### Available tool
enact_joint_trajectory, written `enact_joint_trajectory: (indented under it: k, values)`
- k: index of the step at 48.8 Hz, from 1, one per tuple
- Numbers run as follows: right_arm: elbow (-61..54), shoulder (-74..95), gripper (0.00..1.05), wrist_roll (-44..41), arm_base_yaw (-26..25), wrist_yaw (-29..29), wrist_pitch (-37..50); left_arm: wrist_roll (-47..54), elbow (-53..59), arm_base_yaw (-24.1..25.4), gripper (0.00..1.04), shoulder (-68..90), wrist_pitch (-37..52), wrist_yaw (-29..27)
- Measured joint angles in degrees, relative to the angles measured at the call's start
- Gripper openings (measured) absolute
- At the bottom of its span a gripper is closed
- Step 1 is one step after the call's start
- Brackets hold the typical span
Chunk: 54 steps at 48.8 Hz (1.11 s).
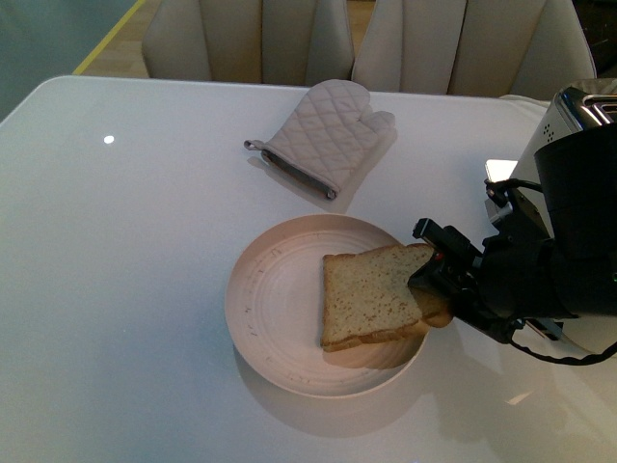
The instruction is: Put bread into toaster
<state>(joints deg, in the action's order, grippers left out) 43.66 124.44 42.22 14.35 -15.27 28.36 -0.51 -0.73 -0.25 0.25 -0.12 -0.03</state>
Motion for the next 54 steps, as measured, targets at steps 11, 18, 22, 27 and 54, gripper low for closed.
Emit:
enact_joint_trajectory:
  k: [11,18,22,27,54]
  values:
    - [-2.2,-7.8,0.06,0.2,-1.0,-2.5,0.2,0.0,0.0,0.0,0.98,0.0,0.0,0.0]
    - [-2.4,-15.5,0.03,-2.2,-2.0,-1.8,-3.3,0.0,0.0,0.0,0.98,0.0,0.0,0.0]
    - [-2.0,-21.8,0.03,-5.9,-3.0,0.2,-7.1,0.0,0.0,0.0,0.98,0.0,0.0,0.0]
    - [0.0,-29.8,0.03,-13.2,-4.6,3.6,-12.0,0.0,0.0,0.0,0.98,0.0,0.0,0.0]
    - [6.9,-46.2,0.03,-49.4,-15.4,16.2,-23.5,0.0,0.0,0.0,0.98,0.0,0.0,0.0]
